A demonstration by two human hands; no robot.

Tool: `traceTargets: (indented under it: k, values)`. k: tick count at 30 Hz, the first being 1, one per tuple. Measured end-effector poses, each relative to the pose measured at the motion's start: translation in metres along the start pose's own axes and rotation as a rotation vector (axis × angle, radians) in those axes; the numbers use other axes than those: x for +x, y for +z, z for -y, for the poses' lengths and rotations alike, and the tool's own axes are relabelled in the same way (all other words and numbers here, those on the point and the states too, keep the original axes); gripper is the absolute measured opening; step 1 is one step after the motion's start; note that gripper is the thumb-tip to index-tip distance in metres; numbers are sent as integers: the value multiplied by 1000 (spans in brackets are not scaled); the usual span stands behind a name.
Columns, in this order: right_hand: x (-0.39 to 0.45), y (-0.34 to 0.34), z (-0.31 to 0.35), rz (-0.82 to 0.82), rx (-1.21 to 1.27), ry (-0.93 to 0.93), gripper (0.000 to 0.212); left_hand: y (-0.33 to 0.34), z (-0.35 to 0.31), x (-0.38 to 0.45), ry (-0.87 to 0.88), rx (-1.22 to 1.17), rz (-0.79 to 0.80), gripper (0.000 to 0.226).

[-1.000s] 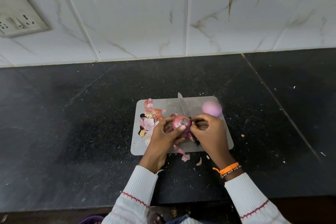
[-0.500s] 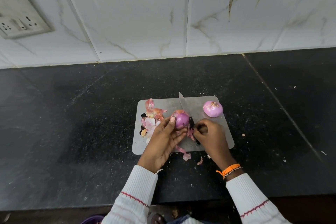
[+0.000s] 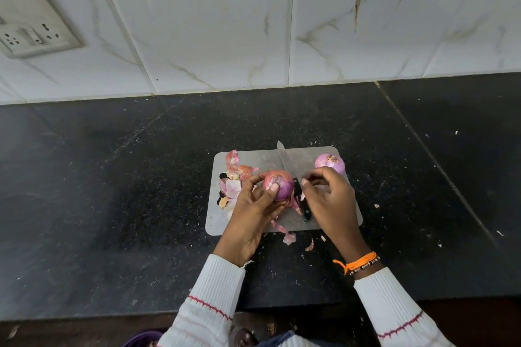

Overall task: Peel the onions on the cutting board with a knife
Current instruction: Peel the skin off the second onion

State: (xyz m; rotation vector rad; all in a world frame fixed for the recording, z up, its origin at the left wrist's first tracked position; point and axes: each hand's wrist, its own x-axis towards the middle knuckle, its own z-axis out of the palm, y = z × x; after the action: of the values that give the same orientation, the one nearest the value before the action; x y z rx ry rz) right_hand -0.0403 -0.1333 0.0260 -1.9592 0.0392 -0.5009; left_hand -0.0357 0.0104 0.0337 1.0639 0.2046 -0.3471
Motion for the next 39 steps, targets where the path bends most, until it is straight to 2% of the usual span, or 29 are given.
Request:
traceTargets:
  k: [13,28,34,39]
  values:
    - [-5,3,-1,24,-12,-28,13,4,5,-3,24,110,-5,34]
    - [-4,1,-5,-7,-196,-154,12,5,4,-6,-15,141,25,27]
    - [-4,-1,-6,-18,48,47,11,4,3,-4,-36,73,8,30]
    - [-7,1,-2,42,83,-2,11,1,3,-5,-35,66,-1,31]
